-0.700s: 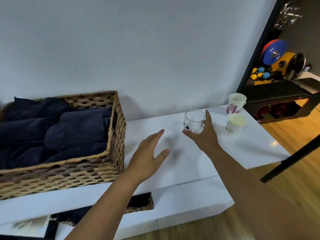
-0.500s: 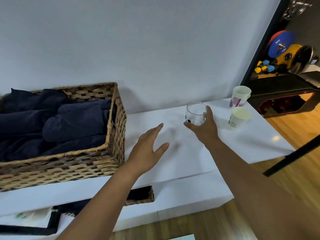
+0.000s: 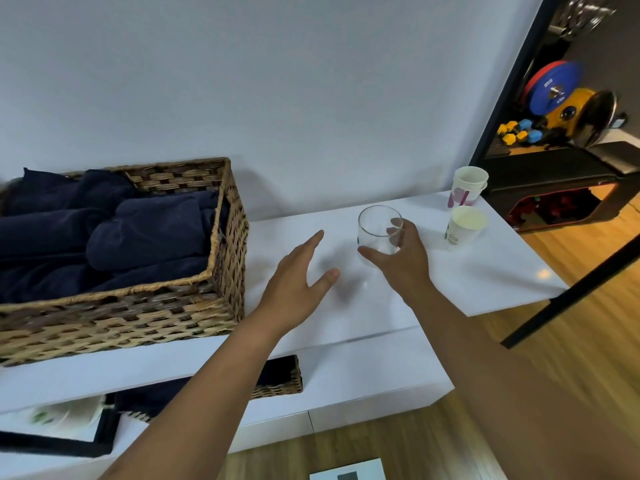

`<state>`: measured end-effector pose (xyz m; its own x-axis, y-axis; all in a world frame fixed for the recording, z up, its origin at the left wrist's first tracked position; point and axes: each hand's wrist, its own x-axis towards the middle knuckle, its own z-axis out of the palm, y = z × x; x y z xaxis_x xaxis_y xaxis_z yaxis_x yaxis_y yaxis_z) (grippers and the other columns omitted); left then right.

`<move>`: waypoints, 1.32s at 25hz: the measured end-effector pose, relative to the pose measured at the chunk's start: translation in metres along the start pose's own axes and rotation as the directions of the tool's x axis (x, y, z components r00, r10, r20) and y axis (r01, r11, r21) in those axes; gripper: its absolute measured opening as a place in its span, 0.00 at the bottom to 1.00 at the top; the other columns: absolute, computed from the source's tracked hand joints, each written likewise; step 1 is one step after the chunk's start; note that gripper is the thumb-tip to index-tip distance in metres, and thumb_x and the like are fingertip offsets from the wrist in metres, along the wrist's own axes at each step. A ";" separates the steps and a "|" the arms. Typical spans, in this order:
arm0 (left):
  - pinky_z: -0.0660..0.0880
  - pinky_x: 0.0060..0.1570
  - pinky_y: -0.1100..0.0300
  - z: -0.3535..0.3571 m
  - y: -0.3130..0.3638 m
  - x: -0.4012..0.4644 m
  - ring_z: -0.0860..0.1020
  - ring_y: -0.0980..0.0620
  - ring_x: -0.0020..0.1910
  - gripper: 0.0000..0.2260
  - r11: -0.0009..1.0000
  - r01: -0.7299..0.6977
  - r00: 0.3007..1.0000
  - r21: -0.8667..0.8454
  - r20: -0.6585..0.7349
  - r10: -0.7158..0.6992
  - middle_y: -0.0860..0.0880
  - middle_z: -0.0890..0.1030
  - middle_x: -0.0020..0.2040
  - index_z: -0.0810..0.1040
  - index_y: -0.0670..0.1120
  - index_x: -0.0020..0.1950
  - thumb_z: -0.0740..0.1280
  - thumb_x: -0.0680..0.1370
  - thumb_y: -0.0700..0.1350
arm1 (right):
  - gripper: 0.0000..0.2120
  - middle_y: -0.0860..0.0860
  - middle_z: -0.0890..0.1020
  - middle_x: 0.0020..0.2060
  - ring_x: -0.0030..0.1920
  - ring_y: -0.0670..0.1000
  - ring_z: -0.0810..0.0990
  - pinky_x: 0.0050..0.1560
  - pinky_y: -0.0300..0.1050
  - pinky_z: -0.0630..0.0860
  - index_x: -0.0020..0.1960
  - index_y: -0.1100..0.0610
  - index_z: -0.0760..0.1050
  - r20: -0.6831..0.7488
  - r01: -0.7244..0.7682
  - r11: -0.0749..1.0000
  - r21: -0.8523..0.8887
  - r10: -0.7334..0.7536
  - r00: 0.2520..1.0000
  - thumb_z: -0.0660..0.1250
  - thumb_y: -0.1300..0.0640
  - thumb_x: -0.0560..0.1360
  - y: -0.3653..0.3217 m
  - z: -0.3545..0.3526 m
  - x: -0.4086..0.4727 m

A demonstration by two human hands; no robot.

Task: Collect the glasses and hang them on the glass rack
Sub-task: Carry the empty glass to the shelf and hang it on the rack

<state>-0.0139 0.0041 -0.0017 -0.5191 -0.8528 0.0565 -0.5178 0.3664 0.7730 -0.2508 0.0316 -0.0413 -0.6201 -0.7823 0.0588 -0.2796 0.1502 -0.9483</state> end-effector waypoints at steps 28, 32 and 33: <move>0.78 0.58 0.65 -0.145 0.109 -0.332 0.79 0.65 0.61 0.37 0.971 -0.063 0.812 -0.230 -0.577 -0.084 0.64 0.81 0.62 0.72 0.65 0.72 0.83 0.67 0.56 | 0.39 0.36 0.81 0.61 0.60 0.37 0.79 0.53 0.32 0.74 0.70 0.37 0.71 0.542 0.345 0.913 0.216 -0.406 0.736 0.82 0.44 0.63 -0.215 0.021 -0.352; 0.74 0.50 0.75 -0.208 0.070 -0.397 0.77 0.71 0.57 0.33 0.975 -0.044 0.759 -0.218 -0.642 -0.109 0.69 0.81 0.55 0.74 0.66 0.66 0.84 0.64 0.59 | 0.37 0.28 0.79 0.57 0.58 0.32 0.77 0.44 0.24 0.74 0.62 0.25 0.70 0.565 0.332 0.902 0.276 -0.431 0.703 0.81 0.42 0.58 -0.250 0.081 -0.425; 0.74 0.50 0.75 -0.225 0.060 -0.412 0.77 0.71 0.57 0.34 0.978 -0.031 0.751 -0.208 -0.650 -0.115 0.69 0.81 0.55 0.74 0.65 0.66 0.83 0.63 0.60 | 0.37 0.28 0.79 0.57 0.59 0.33 0.77 0.44 0.24 0.74 0.62 0.25 0.70 0.569 0.315 0.903 0.293 -0.429 0.701 0.81 0.42 0.59 -0.257 0.099 -0.443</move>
<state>0.3220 0.2932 0.1633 0.1115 -0.9245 0.3645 -0.3484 0.3071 0.8856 0.1680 0.2802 0.1453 0.1026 -0.9571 0.2709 -0.2332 -0.2879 -0.9288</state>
